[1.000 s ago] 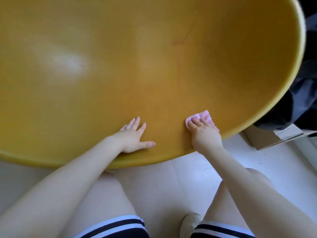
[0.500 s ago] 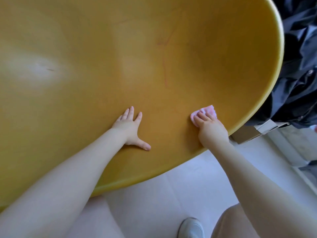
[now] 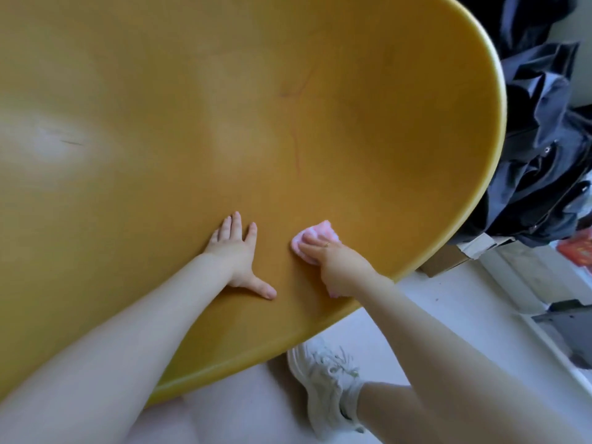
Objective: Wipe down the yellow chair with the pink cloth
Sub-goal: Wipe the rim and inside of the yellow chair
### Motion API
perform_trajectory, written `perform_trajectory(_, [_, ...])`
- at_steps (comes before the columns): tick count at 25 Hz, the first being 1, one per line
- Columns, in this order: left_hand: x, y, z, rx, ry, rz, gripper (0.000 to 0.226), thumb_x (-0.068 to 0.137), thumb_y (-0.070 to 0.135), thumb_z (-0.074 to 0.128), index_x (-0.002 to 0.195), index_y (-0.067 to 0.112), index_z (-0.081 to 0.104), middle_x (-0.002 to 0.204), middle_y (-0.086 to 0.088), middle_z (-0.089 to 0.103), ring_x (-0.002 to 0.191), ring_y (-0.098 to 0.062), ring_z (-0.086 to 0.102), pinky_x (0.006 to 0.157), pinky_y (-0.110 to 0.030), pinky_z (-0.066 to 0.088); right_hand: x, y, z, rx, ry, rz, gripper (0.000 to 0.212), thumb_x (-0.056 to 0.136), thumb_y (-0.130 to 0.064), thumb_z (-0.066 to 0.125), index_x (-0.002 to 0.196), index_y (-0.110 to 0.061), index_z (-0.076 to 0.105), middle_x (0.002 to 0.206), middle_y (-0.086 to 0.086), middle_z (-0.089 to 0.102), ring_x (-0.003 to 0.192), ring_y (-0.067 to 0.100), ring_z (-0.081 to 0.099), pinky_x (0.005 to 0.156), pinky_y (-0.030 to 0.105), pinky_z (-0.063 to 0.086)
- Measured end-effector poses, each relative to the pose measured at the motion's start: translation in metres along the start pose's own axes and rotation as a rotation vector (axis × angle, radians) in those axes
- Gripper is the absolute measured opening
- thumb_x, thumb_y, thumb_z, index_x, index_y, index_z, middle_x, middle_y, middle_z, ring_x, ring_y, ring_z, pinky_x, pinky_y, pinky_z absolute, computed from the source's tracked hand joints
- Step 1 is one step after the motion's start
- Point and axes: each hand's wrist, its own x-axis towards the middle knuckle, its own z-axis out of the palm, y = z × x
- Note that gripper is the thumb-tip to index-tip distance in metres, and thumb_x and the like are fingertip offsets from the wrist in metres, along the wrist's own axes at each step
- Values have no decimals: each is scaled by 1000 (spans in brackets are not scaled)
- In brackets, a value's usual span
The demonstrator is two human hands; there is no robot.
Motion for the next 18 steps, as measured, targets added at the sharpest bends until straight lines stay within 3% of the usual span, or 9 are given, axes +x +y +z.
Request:
perform_trajectory(5, [-4, 0, -3, -30, -36, -17, 138, 56, 78, 63, 147, 18, -21, 151, -14, -31, 144, -28, -21, 118, -39, -2, 17, 57, -12, -72, 263, 345, 63, 85, -6, 38, 143, -21, 19, 154, 3, 15, 141, 22, 12, 112, 39, 23])
perform_trajectory(8, [-3, 1, -12, -28, -17, -25, 126, 64, 73, 62, 149, 20, -14, 154, -13, -25, 145, -29, -15, 118, -40, 3, 37, 17, 9, -49, 300, 78, 56, 84, -9, 35, 138, -23, 28, 146, 5, 28, 135, 27, 21, 110, 42, 21])
perform_trajectory(11, [10, -2, -31, -78, -34, -19, 103, 76, 58, 64, 151, 22, 3, 158, -10, -8, 145, -30, -1, 117, -40, 15, 45, -21, 25, 78, 176, -167, 54, 92, -13, 29, 144, -27, 21, 156, 0, 13, 143, 24, 5, 113, 47, 15])
perform_trajectory(13, [21, -9, -41, -132, 78, -20, 87, 83, 48, 61, 150, 20, 14, 157, -7, 9, 143, -29, 17, 115, -38, 25, 47, -10, 16, 33, 89, -232, 70, 88, -5, 46, 146, -26, 12, 157, -4, 1, 144, 20, -4, 116, 42, 16])
perform_trajectory(15, [30, -18, -46, -161, 222, -52, 81, 86, 44, 59, 150, 19, 14, 155, -7, 18, 140, -28, 24, 112, -39, 30, 52, 16, -4, -79, 77, -174, 98, 70, 4, 67, 146, -23, 11, 157, -5, 0, 144, 19, -5, 114, 33, 20])
perform_trajectory(18, [33, -25, -43, 24, 303, -159, 102, 80, 57, 60, 150, 19, -4, 158, -11, 5, 144, -27, 12, 114, -39, 22, 78, 53, -37, -47, 111, 104, 101, 61, 6, 73, 143, -23, 21, 155, -6, 9, 143, 19, 2, 110, 29, 22])
